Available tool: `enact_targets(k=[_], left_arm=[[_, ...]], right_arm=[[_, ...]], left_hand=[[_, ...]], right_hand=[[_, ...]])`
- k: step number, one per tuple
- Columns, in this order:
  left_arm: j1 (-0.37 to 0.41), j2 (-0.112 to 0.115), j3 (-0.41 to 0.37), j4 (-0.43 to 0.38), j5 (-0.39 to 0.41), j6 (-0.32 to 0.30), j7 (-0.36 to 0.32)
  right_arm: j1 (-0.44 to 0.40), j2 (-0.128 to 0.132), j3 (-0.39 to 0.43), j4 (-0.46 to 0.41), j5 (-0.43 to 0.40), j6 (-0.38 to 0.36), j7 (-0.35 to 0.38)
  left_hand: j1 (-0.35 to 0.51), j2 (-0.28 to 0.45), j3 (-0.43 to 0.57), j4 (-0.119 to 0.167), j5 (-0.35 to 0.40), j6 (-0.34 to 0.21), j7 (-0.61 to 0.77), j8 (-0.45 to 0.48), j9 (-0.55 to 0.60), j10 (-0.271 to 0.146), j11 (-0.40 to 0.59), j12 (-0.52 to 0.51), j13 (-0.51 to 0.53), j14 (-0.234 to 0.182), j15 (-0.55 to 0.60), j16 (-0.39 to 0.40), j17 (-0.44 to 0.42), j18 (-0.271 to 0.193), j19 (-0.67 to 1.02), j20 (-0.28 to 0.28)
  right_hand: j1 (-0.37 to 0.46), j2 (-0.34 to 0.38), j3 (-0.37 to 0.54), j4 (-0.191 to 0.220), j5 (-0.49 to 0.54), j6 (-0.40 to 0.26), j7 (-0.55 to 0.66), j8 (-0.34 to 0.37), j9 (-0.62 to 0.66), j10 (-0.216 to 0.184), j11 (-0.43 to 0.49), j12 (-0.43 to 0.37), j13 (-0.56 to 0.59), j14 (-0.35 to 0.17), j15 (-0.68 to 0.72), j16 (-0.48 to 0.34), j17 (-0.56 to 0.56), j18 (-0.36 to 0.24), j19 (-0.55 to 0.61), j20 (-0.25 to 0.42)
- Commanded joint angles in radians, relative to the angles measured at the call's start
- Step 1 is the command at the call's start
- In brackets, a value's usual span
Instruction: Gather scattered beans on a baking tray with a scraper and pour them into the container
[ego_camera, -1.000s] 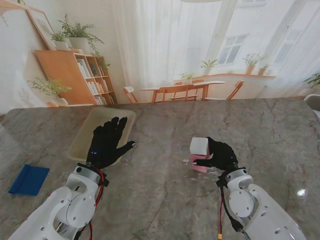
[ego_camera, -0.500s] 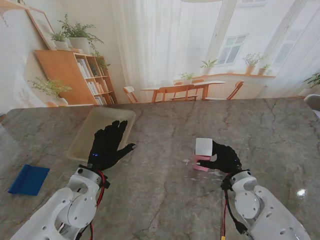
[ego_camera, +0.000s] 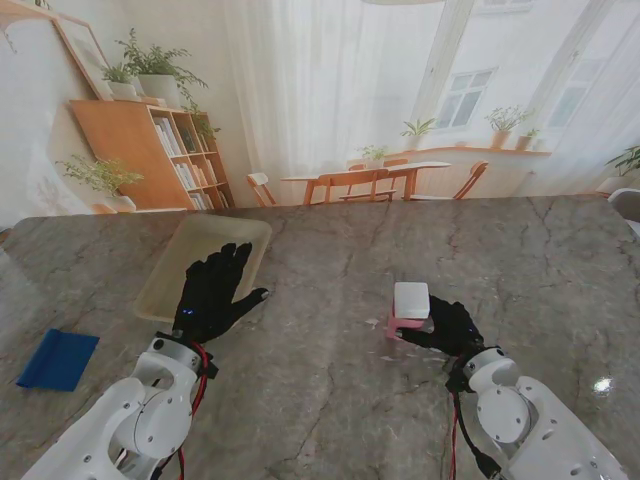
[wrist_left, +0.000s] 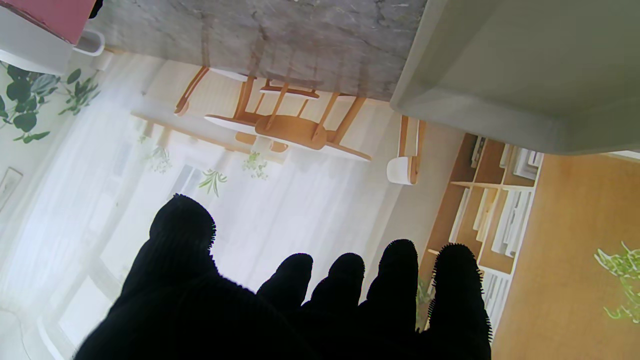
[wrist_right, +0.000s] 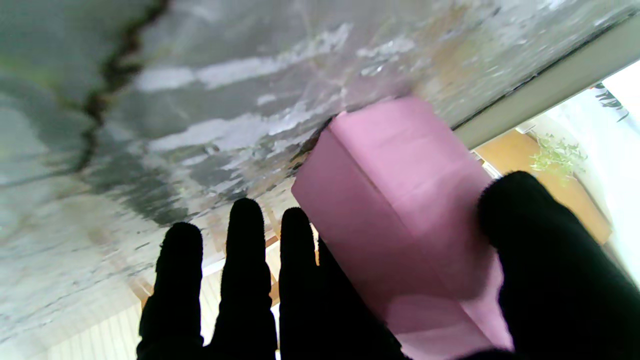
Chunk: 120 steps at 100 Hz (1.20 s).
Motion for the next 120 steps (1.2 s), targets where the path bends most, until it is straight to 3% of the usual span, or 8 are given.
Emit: enact_targets(k=[1,36,63,79,80,93,120], left_arm=[[0.006,-0.003,0.002,0.0,0.001,0.003,0.002],[0.007,-0.003,0.0,0.0,0.002,0.003,0.0],[0.011,-0.003,-0.005,0.0,0.003,0.002,0.002],[0.015,-0.002,-0.01,-0.002,0.007,0.002,0.0],[0.015,-0.002,-0.01,-0.002,0.007,0.002,-0.001],[0.02,-0.001,-0.019,-0.003,0.004,0.001,-0.007],[0.028,0.001,-0.04,-0.004,-0.004,-0.009,-0.025]], right_arm=[[-0.013,0.008,0.002,0.003,0.006,-0.002,0.039],[-0.043,0.022,0.048,-0.033,0.012,-0.007,0.122],[-0.048,0.028,0.065,-0.04,0.014,-0.038,0.152],[-0.071,0.032,0.097,-0.079,0.0,-0.038,0.171],[-0.074,0.033,0.1,-0.082,-0.002,-0.038,0.173],[-0.114,0.041,0.152,-0.131,-0.045,-0.038,0.193],[-0.276,0.054,0.329,-0.311,-0.191,-0.046,0.225]], left_hand=[[0.024,0.041,-0.022,-0.015,-0.049,-0.009,0.018,0.013,-0.001,-0.017,-0.002,-0.012,0.008,-0.017,-0.007,0.004,0.0,-0.028,0.015,0.023],[0.023,0.039,-0.021,-0.015,-0.048,-0.007,0.019,0.024,0.001,-0.017,-0.002,-0.012,0.011,-0.018,-0.006,0.004,0.001,-0.027,0.017,0.022],[0.021,0.04,-0.021,-0.015,-0.048,-0.007,0.019,0.028,0.001,-0.017,-0.003,-0.012,0.01,-0.018,-0.007,0.003,-0.003,-0.026,0.015,0.02],[0.017,0.034,-0.022,-0.015,-0.048,-0.008,0.017,0.029,0.002,-0.018,-0.003,-0.013,0.006,-0.018,-0.012,0.0,-0.006,-0.018,0.008,0.016],[0.018,0.034,-0.021,-0.014,-0.048,0.012,0.017,0.029,0.001,-0.017,-0.004,-0.013,0.005,-0.017,-0.013,-0.001,-0.007,-0.018,0.007,0.015],[0.014,0.031,-0.022,-0.014,-0.048,-0.008,0.016,0.029,0.001,-0.019,-0.005,-0.015,0.002,-0.017,-0.019,-0.007,-0.009,-0.018,-0.006,0.008],[0.009,0.025,-0.021,-0.014,-0.043,-0.013,0.019,0.029,0.025,-0.027,-0.004,-0.021,-0.005,-0.028,-0.042,-0.038,0.001,-0.023,-0.064,-0.029]], right_hand=[[-0.023,0.042,-0.024,0.039,-0.034,0.029,-0.048,0.009,-0.035,0.028,-0.059,-0.015,-0.034,0.029,-0.029,-0.005,-0.001,0.056,-0.054,-0.031],[-0.044,0.088,-0.099,0.042,-0.142,0.099,-0.147,-0.014,-0.115,0.15,-0.241,-0.042,-0.126,0.082,-0.112,-0.018,-0.053,0.079,-0.148,-0.032],[-0.09,0.132,-0.129,0.037,-0.161,0.122,-0.24,-0.068,-0.154,0.197,-0.305,-0.073,-0.155,0.099,-0.179,-0.033,-0.079,0.1,-0.225,-0.023],[-0.109,0.141,-0.133,0.034,-0.15,0.129,-0.263,-0.087,-0.165,0.208,-0.313,-0.085,-0.164,0.109,-0.212,-0.042,-0.089,0.112,-0.258,-0.017],[-0.109,0.141,-0.133,0.033,-0.149,0.13,-0.263,-0.087,-0.165,0.208,-0.313,-0.085,-0.163,0.109,-0.213,-0.042,-0.089,0.112,-0.259,-0.017],[-0.103,0.134,-0.131,0.033,-0.14,0.122,-0.252,-0.078,-0.157,0.205,-0.311,-0.088,-0.16,0.109,-0.223,-0.046,-0.088,0.113,-0.265,-0.014],[-0.061,0.098,-0.113,0.041,-0.058,0.061,-0.211,-0.077,-0.1,0.168,-0.299,-0.097,-0.132,0.097,-0.258,-0.06,-0.077,0.077,-0.29,-0.01]])
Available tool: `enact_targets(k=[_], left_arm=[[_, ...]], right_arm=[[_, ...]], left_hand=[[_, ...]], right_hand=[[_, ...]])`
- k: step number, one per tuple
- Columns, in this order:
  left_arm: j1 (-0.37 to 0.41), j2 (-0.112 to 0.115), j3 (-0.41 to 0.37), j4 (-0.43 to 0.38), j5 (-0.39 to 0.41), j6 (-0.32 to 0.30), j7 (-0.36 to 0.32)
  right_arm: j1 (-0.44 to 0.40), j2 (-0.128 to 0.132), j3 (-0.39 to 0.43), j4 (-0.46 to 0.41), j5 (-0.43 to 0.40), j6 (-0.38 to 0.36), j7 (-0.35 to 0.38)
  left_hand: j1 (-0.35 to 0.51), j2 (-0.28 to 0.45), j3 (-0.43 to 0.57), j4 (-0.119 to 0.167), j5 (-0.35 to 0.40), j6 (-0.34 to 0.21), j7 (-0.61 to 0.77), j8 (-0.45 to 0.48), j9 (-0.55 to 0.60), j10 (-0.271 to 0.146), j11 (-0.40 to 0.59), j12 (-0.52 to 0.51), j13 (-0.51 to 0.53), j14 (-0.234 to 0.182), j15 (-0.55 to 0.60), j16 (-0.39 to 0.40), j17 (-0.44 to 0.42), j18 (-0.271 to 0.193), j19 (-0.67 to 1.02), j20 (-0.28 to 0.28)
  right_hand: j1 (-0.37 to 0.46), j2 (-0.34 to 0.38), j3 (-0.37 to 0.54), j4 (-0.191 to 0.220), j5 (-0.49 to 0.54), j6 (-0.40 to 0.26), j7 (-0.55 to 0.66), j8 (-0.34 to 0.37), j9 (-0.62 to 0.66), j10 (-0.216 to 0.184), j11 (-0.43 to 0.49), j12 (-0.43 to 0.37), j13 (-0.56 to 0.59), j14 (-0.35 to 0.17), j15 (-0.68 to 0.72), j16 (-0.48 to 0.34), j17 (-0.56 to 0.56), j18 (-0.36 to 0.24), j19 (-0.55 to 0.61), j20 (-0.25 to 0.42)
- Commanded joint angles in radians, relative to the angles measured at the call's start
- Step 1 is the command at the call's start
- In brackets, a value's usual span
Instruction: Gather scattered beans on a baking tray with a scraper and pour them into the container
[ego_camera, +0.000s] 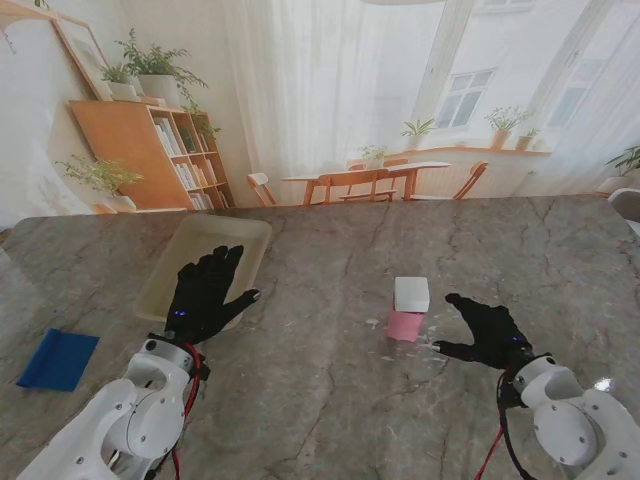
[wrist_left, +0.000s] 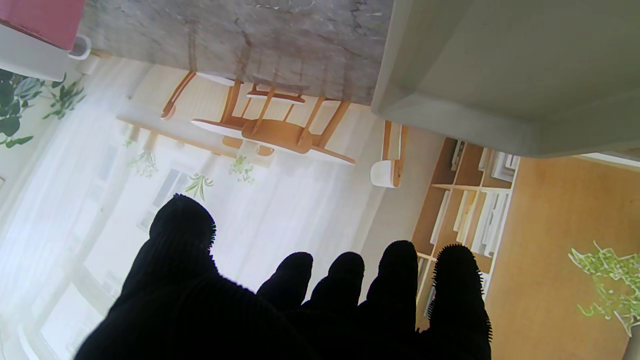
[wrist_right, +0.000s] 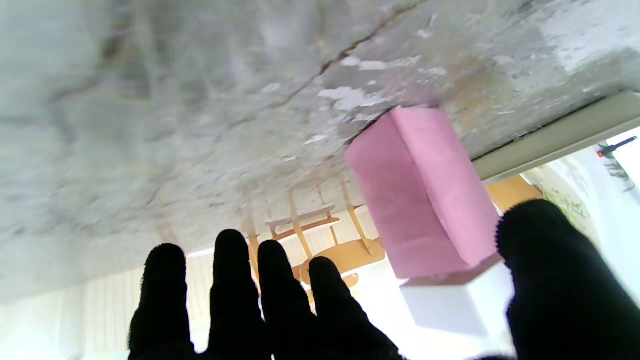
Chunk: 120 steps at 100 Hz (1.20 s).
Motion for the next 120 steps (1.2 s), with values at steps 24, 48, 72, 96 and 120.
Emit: enact_targets(k=[24,48,72,96,120], left_arm=[[0.025,0.001,-0.037,-0.005,-0.034,-0.041,-0.026],[0.029,0.0,-0.067,0.013,-0.053,-0.113,-0.012],[0.022,-0.01,-0.091,0.043,-0.163,-0.208,-0.013],[0.008,-0.026,-0.102,0.08,-0.311,-0.225,-0.023],[0.0,-0.029,-0.103,0.104,-0.424,-0.214,-0.081]], right_arm=[[-0.204,0.007,0.154,-0.218,-0.13,0.027,-0.074],[-0.256,-0.034,0.131,-0.313,-0.105,0.109,-0.301],[-0.188,-0.071,-0.024,-0.313,0.02,0.161,-0.455],[-0.08,-0.086,-0.13,-0.197,0.212,0.166,-0.398],[-0.014,-0.093,-0.159,-0.129,0.33,0.179,-0.337]], left_hand=[[0.006,0.02,-0.019,-0.013,-0.004,-0.041,0.021,0.001,0.084,-0.046,-0.002,-0.038,-0.009,-0.072,-0.072,-0.108,0.034,-0.062,-0.192,-0.155],[-0.003,0.029,-0.019,-0.014,0.035,-0.065,0.035,0.006,0.123,-0.061,0.004,-0.043,0.01,-0.092,-0.072,-0.135,0.069,-0.074,-0.229,-0.209],[-0.014,0.051,-0.021,-0.015,0.072,-0.088,0.045,0.009,0.186,-0.078,0.015,-0.041,0.08,-0.096,-0.055,-0.134,0.127,-0.03,-0.192,-0.207],[-0.004,0.046,-0.02,-0.015,0.109,-0.096,0.053,0.01,0.24,-0.083,0.023,-0.037,0.139,-0.091,-0.044,-0.124,0.164,0.013,-0.141,-0.181],[0.016,0.028,-0.019,-0.014,0.14,-0.105,0.059,0.01,0.286,-0.083,0.029,-0.031,0.171,-0.088,-0.041,-0.115,0.173,0.045,-0.113,-0.16]], right_hand=[[0.066,-0.032,0.022,0.043,0.139,-0.114,0.071,-0.033,0.096,-0.079,-0.001,-0.03,0.082,-0.035,-0.043,-0.022,0.037,-0.034,-0.039,0.023],[0.133,0.012,-0.009,0.053,0.199,-0.201,0.139,-0.054,0.183,-0.141,0.013,-0.039,0.17,-0.07,-0.081,-0.023,0.088,-0.048,-0.053,0.046],[0.168,0.148,-0.096,0.062,0.247,-0.259,0.176,-0.077,0.265,-0.162,0.025,-0.043,0.245,-0.082,-0.092,-0.01,0.15,-0.048,-0.06,0.073],[0.165,0.18,-0.115,0.066,0.247,-0.278,0.18,-0.083,0.274,-0.178,0.026,-0.043,0.272,-0.087,-0.089,0.003,0.2,-0.035,-0.055,0.092],[0.174,0.19,-0.129,0.067,0.223,-0.268,0.171,-0.09,0.247,-0.176,0.015,-0.045,0.253,-0.082,-0.106,0.008,0.198,-0.041,-0.074,0.103]])
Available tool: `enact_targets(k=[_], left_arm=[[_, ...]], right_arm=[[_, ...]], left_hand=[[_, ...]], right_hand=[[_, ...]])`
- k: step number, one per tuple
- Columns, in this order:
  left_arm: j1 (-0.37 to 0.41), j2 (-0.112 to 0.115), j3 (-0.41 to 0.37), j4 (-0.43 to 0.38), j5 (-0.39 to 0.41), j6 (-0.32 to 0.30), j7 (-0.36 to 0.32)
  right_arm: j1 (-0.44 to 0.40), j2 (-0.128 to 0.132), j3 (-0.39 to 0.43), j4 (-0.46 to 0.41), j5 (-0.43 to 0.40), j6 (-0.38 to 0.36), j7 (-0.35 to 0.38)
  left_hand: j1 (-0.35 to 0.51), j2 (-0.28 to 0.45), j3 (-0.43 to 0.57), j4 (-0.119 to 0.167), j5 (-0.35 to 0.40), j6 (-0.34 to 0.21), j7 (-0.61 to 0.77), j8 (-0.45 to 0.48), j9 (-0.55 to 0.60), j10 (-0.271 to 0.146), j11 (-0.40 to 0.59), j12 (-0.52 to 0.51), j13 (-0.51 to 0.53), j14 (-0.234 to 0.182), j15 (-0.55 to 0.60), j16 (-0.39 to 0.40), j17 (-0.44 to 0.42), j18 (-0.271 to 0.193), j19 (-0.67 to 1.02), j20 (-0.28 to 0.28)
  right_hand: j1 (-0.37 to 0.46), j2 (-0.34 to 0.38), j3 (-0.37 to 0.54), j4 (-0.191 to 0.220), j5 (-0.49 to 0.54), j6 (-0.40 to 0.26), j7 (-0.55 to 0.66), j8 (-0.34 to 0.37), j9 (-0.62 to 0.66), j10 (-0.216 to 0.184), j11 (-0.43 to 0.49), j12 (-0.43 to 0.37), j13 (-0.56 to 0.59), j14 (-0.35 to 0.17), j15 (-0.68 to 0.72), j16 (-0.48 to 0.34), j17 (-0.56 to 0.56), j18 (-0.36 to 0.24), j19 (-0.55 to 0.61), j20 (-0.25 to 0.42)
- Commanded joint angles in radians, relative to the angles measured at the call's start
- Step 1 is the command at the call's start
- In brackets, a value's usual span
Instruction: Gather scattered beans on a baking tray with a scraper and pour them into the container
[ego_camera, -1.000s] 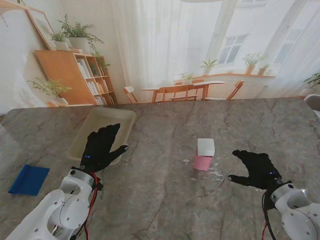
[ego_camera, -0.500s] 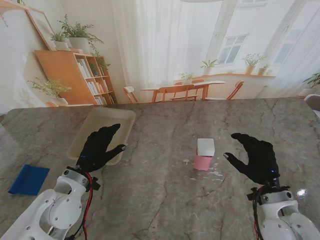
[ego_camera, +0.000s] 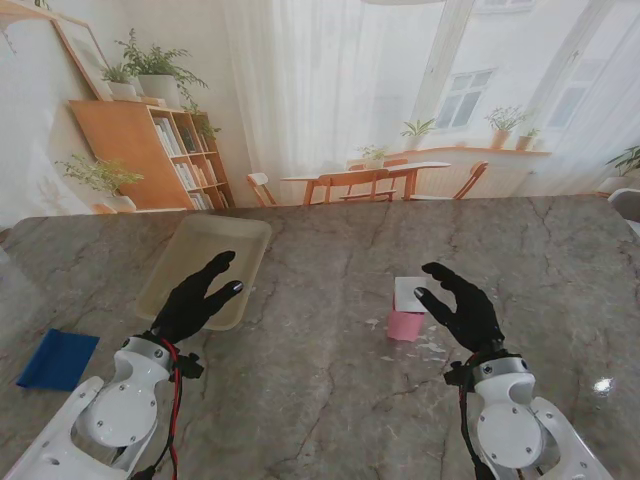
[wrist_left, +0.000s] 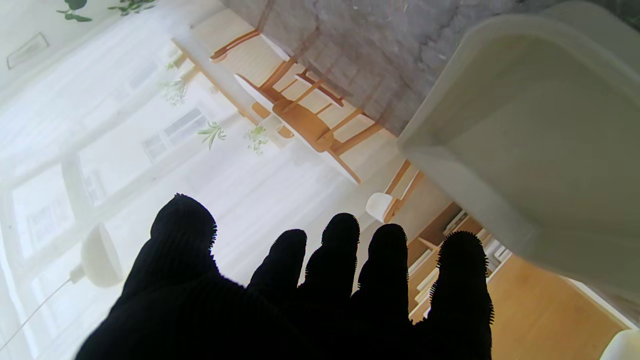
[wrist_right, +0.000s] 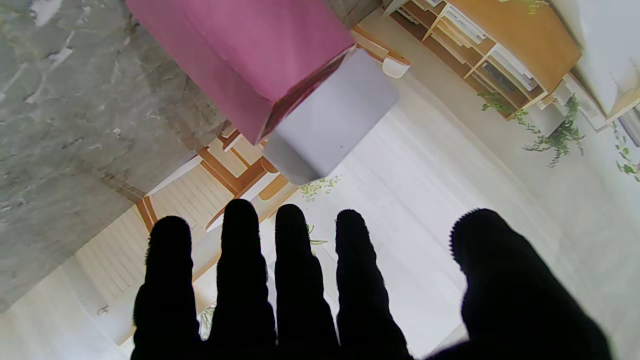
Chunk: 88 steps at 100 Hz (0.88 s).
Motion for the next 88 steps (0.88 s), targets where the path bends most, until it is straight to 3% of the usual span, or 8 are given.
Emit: enact_targets(k=[1,30,88], left_arm=[[0.003,-0.003,0.005,0.009,0.033,0.015,-0.004],[0.011,-0.001,0.005,0.001,0.035,0.032,-0.012],[0.016,-0.001,0.001,0.005,0.058,-0.002,0.006]], right_arm=[[0.008,-0.007,0.0,0.01,-0.004,0.01,0.007],[0.02,-0.011,-0.002,0.025,0.015,0.03,0.006],[0.02,-0.013,-0.005,0.023,0.021,0.023,-0.001]], left_hand=[[0.012,0.027,-0.019,-0.014,0.016,-0.028,0.003,-0.002,0.015,-0.023,-0.002,-0.015,0.013,-0.013,0.0,0.008,0.002,0.02,0.022,0.026],[0.02,0.03,-0.02,-0.014,0.016,-0.029,0.003,-0.003,0.013,-0.024,-0.005,-0.013,0.012,-0.016,-0.004,0.012,-0.008,0.017,0.024,0.04],[0.024,0.037,-0.02,-0.015,0.008,-0.028,0.001,-0.003,-0.014,-0.032,-0.01,-0.016,0.01,-0.019,-0.006,0.015,-0.008,0.012,0.016,0.052]], right_hand=[[0.01,0.032,-0.029,0.028,-0.019,-0.012,-0.001,-0.018,-0.017,-0.02,-0.002,-0.013,-0.02,-0.018,-0.021,0.015,-0.006,-0.016,-0.021,0.019],[0.018,0.034,-0.04,0.029,-0.011,-0.01,0.004,-0.021,-0.015,-0.02,-0.001,-0.011,-0.022,-0.017,-0.027,0.021,-0.006,-0.016,-0.032,0.036],[0.022,0.032,-0.048,0.03,-0.013,-0.009,0.007,-0.024,-0.013,-0.022,0.0,-0.008,-0.026,-0.018,-0.031,0.024,-0.008,-0.014,-0.044,0.06]])
